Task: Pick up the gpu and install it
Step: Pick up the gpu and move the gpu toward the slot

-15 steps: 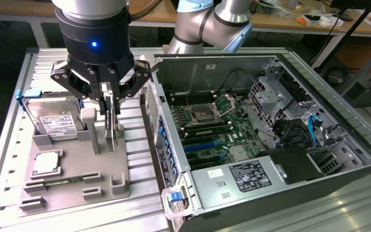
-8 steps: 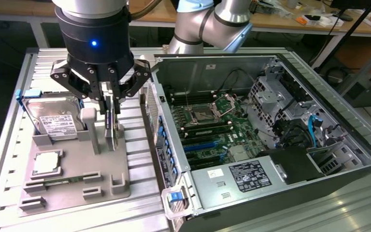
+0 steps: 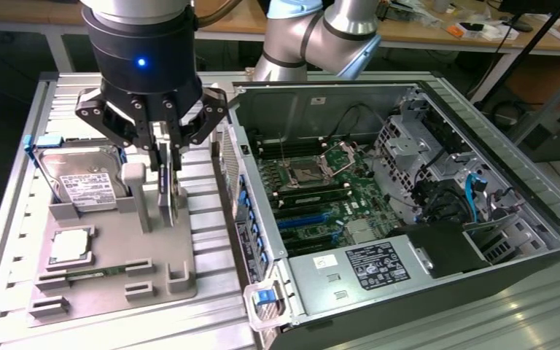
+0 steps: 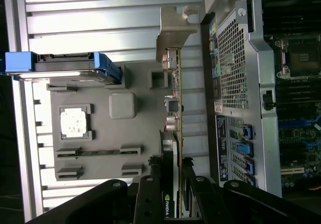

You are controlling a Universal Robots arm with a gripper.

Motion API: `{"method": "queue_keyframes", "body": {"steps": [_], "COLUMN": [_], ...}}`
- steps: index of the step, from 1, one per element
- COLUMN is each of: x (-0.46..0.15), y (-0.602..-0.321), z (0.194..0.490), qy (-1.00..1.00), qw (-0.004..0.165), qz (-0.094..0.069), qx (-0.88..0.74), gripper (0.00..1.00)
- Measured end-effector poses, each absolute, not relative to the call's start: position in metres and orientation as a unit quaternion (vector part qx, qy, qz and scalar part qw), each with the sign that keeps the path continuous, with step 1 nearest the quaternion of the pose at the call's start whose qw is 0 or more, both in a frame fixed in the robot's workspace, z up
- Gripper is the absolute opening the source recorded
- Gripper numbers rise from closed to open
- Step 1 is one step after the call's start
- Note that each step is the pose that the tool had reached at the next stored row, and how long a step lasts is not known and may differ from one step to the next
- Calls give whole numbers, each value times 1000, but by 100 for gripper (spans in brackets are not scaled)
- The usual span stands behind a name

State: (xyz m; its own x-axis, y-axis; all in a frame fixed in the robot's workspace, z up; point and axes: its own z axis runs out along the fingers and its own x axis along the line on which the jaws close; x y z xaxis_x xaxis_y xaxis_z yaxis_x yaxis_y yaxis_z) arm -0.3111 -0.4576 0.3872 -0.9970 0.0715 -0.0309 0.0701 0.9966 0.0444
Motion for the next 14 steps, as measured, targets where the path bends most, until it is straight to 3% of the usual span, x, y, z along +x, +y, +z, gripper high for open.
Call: {"method": "queue_keyframes", "body": {"steps": [14], "x": [-311], "y": [-458], "z": [397], "qy": [999], "qw": [16], "qz": [21], "qx": [35], "gripper": [27]}}
